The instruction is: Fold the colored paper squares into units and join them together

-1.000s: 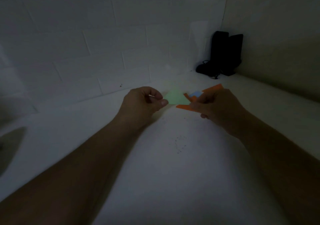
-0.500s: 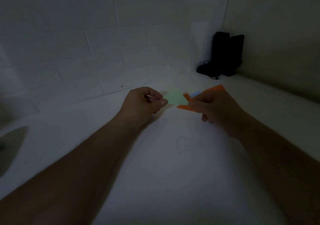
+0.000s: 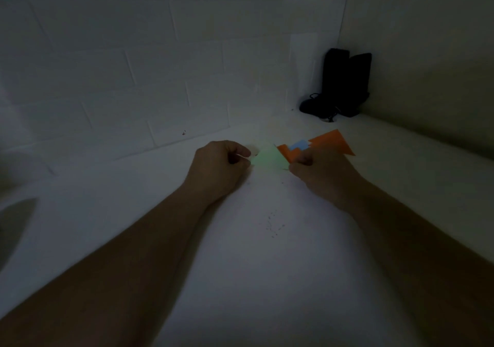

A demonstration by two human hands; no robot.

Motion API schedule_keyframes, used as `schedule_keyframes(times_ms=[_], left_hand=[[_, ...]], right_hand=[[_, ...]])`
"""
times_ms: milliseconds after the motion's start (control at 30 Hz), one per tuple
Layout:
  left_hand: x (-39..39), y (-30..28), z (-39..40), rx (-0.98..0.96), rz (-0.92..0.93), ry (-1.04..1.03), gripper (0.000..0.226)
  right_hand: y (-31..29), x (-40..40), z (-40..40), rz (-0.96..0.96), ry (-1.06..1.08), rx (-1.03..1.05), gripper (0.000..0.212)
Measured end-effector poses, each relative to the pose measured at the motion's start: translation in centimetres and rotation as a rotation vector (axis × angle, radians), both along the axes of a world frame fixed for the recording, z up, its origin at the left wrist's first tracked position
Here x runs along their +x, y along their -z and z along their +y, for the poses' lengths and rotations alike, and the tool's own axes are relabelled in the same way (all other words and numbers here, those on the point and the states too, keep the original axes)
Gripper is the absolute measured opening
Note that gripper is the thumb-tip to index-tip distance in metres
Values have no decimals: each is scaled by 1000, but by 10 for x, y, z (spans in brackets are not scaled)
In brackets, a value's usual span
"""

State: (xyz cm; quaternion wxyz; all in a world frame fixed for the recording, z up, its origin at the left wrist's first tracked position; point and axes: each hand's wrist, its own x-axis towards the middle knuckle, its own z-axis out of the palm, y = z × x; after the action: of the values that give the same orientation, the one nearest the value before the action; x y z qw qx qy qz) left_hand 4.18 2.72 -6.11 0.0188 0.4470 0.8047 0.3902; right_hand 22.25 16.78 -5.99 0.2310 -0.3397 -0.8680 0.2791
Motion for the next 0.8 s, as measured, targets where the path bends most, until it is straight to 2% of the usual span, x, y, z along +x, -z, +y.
schedule_keyframes(times_ms=[200,367,467,567,800], left_hand=[[1,-1,2,-36,43,-16,15],[4,0,4,-145,132,30,25],[5,0,4,-144,159,9,30],[6,-1,4,-142,168,-10,31],[8,0,6,-177,198,-39,25]], right_hand=[[4,-4,5,-55,40,126,35],[4,-7,5,-117,40,202,29],[2,-8,2,-122,65,211,23],[4,-8,3,-95,89,203,27],[5,-6,-1,-96,59,218,20]])
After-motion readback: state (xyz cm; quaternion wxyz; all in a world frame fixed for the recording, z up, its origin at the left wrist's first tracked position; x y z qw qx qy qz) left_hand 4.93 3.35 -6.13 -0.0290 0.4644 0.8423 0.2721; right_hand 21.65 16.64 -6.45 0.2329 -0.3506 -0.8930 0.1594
